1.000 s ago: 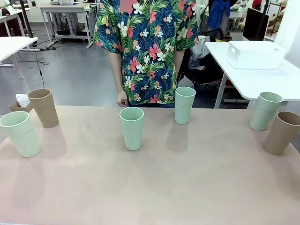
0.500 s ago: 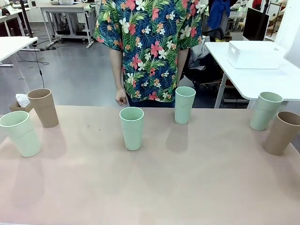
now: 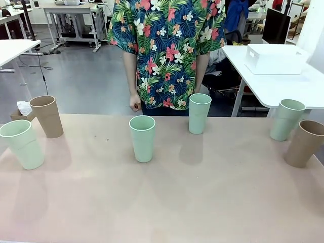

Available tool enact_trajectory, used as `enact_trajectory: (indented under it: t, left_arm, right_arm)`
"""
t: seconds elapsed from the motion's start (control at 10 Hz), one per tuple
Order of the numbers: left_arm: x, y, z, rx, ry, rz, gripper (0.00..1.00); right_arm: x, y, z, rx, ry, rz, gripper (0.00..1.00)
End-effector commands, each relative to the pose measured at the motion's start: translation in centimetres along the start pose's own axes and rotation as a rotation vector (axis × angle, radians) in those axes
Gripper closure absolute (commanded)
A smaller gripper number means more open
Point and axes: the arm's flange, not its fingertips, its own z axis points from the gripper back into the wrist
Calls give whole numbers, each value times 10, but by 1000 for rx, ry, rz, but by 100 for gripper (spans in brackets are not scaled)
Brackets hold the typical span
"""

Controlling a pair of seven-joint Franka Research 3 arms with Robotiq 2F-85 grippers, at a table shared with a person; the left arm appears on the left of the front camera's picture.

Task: Stack the cups and store them in the basket.
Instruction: Pick up two Reusable plastic cups , one in each hand.

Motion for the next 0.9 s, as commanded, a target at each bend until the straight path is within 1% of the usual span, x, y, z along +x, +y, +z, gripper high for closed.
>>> enact_trajectory:
  t: [0.0,0.1,0.2,0.3,0.4,0.6,0.8]
  left_arm:
    - [0,0,0,-5,-13,-11,0]
    - [0,0,0,-5,-13,-11,0]
    - [0,0,0,-5,-13,-11,0]
    - [0,0,0,0,0,0,0]
    - [-7,22,11,25,-20,14,0]
    - [-26,61,29,-35,-88,-13,0]
    - [-57,86,48,-51,-175,-37,0]
  right_arm:
    - [3,-3,-1,4,-24,23,0]
    - [3,-3,-1,4,-24,23,0]
    - [0,0,0,0,0,0,0]
    - [9,-30,0,-10,11,-27,0]
    - [8,-60,4,50,-2,-26,0]
    - [-10,-119,19,178,-99,-40,0]
    - [-39,-160,33,204,-200,7,0]
